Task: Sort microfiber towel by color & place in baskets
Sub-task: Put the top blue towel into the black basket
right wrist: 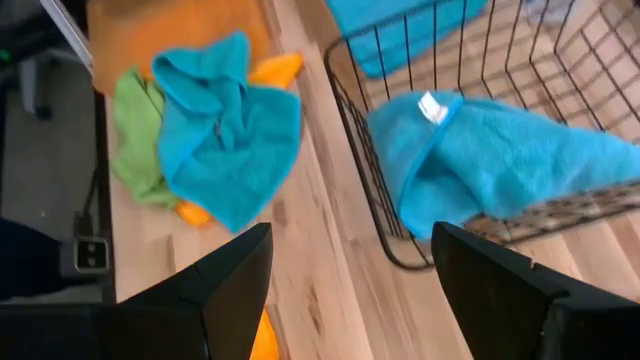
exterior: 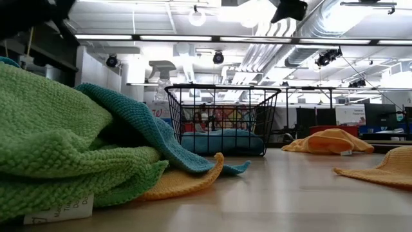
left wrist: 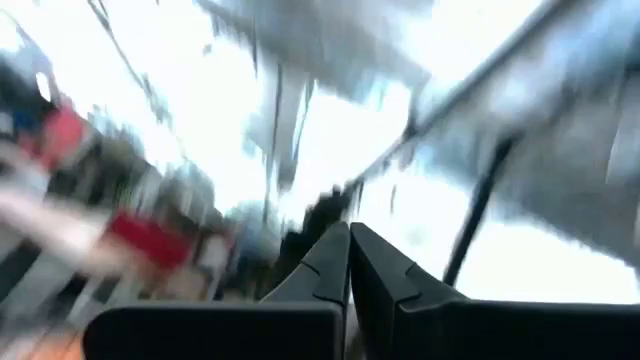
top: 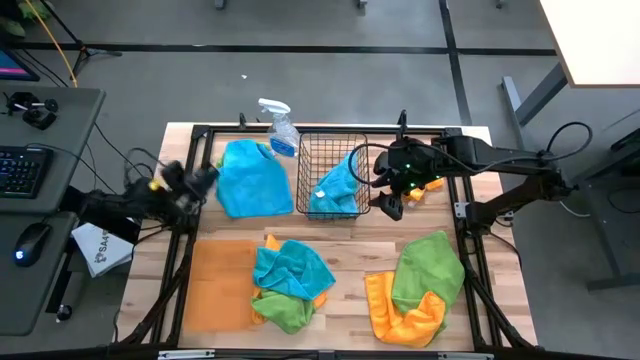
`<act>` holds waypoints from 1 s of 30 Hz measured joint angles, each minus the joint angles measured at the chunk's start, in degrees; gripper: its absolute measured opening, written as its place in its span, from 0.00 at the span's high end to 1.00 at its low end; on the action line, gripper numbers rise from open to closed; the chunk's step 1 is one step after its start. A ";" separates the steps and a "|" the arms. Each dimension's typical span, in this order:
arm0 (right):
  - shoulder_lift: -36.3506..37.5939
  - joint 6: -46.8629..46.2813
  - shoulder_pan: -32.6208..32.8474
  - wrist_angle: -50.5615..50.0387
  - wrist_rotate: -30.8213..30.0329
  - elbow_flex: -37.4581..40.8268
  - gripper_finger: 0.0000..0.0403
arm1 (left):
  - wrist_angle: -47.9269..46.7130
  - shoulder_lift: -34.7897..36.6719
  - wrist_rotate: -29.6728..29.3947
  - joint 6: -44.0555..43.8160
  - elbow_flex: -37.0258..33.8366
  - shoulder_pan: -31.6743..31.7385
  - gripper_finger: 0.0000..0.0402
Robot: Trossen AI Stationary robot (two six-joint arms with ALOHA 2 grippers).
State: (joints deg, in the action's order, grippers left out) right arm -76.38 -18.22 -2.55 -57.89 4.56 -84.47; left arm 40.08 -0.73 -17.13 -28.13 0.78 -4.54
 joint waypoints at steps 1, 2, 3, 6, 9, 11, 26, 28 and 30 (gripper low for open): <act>0.00 -0.45 -0.12 0.86 -0.08 0.00 0.33 | 3.78 -0.01 -3.00 -0.88 0.02 0.00 1.00; 0.00 -1.17 -0.25 1.56 -0.18 0.00 0.33 | 5.60 -0.14 -5.87 -1.84 0.49 0.00 1.00; 0.00 -1.53 -0.45 2.03 -0.41 0.00 0.33 | 5.19 -0.80 -8.27 -2.89 1.65 0.02 1.00; 0.00 -2.69 -0.56 2.60 -1.81 0.00 0.33 | -9.14 -5.48 -8.62 -6.45 7.72 0.02 0.99; 0.00 -2.77 -0.57 2.56 -4.39 0.00 0.33 | -26.16 -13.51 -6.22 -11.40 16.70 0.26 0.94; 0.00 -2.47 -0.88 2.56 -5.64 0.00 0.33 | -39.13 -18.97 -3.83 -11.75 24.34 1.11 0.87; 0.00 3.30 -5.08 2.50 -6.27 0.00 0.33 | -104.50 -54.31 9.17 -31.84 38.26 9.80 0.45; 0.00 3.71 -5.35 2.50 -6.29 0.00 0.33 | -104.40 -56.98 7.79 -35.50 36.99 10.89 0.45; 0.00 4.13 -5.37 2.45 -6.32 0.00 0.33 | -103.77 -58.99 6.02 -37.96 36.06 11.53 0.45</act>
State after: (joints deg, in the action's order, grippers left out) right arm -76.38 -14.09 -7.92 -55.44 -1.76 -84.47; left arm -63.69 -59.72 -11.10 -66.09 36.84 7.00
